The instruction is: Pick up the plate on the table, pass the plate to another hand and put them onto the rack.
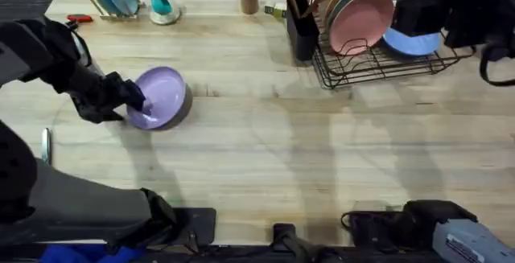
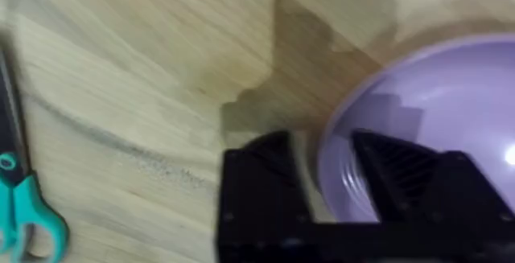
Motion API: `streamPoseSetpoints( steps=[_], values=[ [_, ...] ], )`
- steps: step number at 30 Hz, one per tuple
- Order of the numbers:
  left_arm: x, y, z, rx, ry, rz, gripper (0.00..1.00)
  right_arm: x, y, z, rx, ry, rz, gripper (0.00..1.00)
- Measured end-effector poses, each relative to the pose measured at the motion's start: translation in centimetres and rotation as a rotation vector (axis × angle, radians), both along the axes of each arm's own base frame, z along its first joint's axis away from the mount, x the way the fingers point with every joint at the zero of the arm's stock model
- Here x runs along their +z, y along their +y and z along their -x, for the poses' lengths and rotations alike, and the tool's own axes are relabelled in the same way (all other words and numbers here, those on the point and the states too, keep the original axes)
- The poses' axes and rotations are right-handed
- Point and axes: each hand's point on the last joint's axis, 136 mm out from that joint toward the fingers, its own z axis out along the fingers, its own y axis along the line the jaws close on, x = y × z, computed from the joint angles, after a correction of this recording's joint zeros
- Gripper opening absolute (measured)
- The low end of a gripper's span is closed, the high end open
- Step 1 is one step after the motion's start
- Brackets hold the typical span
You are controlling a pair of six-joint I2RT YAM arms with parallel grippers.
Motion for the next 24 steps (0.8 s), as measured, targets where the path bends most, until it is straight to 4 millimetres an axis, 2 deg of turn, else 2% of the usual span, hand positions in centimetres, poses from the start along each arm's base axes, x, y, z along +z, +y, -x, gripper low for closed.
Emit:
streamPoseSetpoints(
  steps=[4,7,20,24],
  values=[
    [0.1,-0.6,-0.5,-0.023,-0.005,-0.001,0.165,0.0,0.0,0.0,0.000,0.000,0.000,0.995],
    [0.5,-0.4,-1.0,-0.026,-0.019,-0.011,0.060,0.0,0.0,0.0,0.000,0.000,0.000,0.995],
    [1.2,-2.3,-1.5,-0.087,0.030,0.019,0.043,0.0,0.0,0.0,0.000,0.000,0.000,0.996],
    [2.3,-2.7,-2.5,-0.107,0.037,0.029,0.043,0.0,0.0,0.0,0.000,0.000,0.000,0.996]
  ],
)
